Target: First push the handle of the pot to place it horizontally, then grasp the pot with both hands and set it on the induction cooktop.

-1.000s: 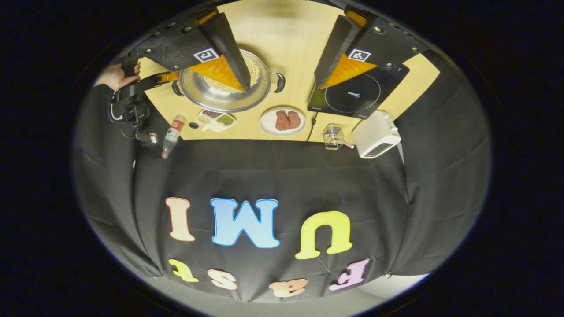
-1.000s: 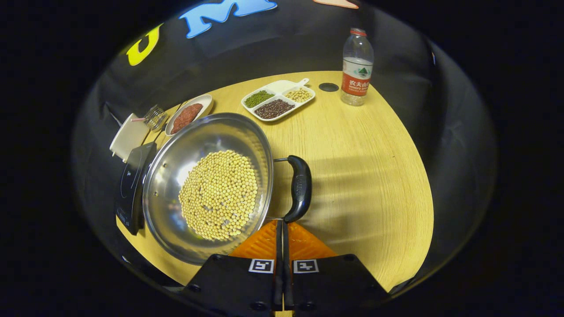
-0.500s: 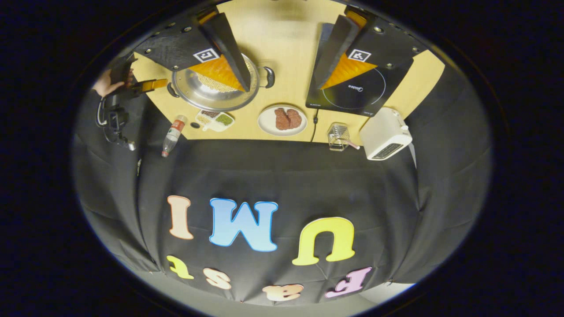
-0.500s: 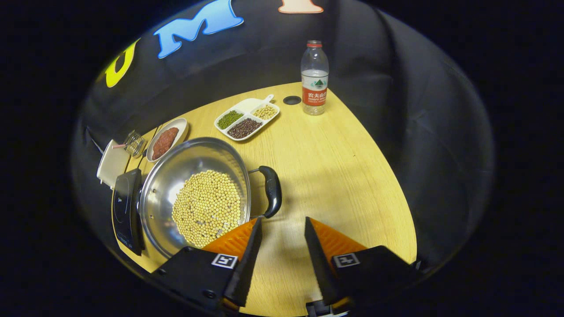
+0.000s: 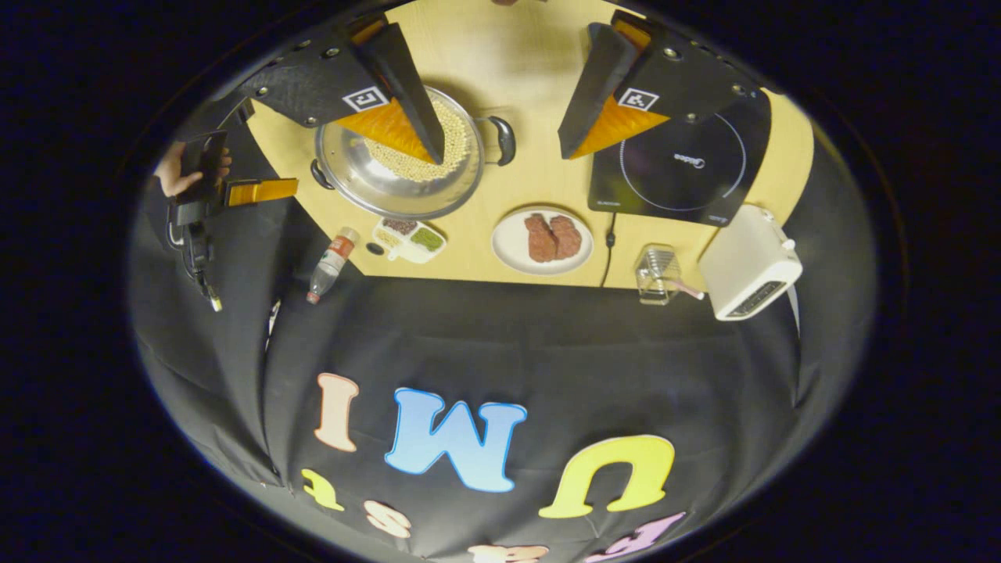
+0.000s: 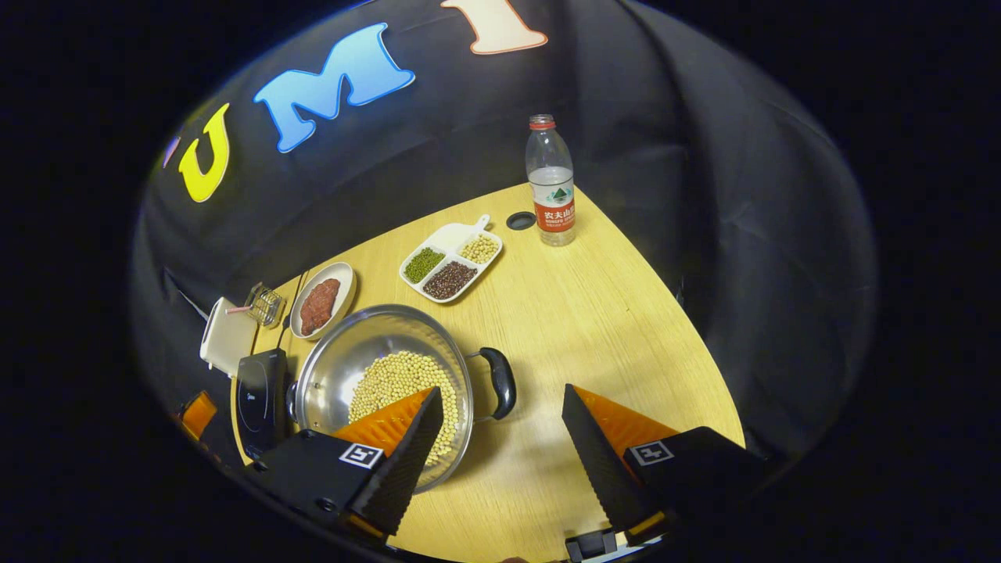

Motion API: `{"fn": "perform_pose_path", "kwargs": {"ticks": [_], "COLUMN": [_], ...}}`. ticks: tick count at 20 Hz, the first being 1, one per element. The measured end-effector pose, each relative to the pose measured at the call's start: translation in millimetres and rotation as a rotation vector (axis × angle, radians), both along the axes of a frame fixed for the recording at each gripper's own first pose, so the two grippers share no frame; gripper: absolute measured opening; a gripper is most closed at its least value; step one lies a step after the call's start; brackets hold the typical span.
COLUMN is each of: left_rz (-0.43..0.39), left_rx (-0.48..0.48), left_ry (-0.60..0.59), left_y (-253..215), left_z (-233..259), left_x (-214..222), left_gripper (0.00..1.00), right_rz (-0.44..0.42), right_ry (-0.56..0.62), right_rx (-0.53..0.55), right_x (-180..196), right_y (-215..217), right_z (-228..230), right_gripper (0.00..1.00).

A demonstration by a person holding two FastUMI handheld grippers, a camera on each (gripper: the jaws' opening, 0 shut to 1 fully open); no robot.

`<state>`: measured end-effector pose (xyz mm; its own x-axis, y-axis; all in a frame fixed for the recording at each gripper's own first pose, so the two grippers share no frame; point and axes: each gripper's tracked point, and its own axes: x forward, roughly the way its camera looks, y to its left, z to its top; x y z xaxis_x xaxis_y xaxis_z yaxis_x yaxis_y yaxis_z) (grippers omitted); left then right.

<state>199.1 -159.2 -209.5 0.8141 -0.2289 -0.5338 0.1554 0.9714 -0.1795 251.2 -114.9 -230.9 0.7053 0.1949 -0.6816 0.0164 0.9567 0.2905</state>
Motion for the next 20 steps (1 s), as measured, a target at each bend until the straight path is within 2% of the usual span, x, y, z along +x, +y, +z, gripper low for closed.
{"fn": "perform_pose_path", "kwargs": {"ticks": [1,2,3,5,8,9,10,11,20], "left_rz": [-0.009,-0.017,-0.026,-0.034,-0.024,-0.023,-0.022,-0.021,0.014], "left_rx": [-0.019,-0.031,-0.039,-0.053,-0.059,-0.061,-0.059,-0.048,-0.128], "left_ry": [0.03,0.057,0.095,0.145,0.221,0.239,0.256,0.279,0.373], "left_y": [-7,-13,-18,-26,-29,-29,-30,-29,-39], "left_z": [-12,-24,-39,-65,-102,-112,-121,-131,-172], "left_x": [6,11,14,27,41,47,51,52,63], "left_gripper": [0.87,0.9,0.87,0.9,0.88,0.9,0.87,0.9,0.9], "right_rz": [0.009,0.019,0.033,0.067,0.11,0.122,0.13,0.135,0.203], "right_ry": [0.003,0.012,0.021,0.039,0.061,0.066,0.067,0.061,0.129], "right_rx": [0.002,0.002,-0.001,-0.031,-0.062,-0.062,-0.075,-0.092,-0.045], "right_x": [5,9,11,17,25,27,30,34,37], "right_y": [4,6,9,13,15,17,16,14,36], "right_z": [-2,-6,-12,-25,-44,-49,-54,-59,-98], "right_gripper": [0.98,0.98,0.98,0.98,0.98,0.98,0.98,0.98,0.98]}}
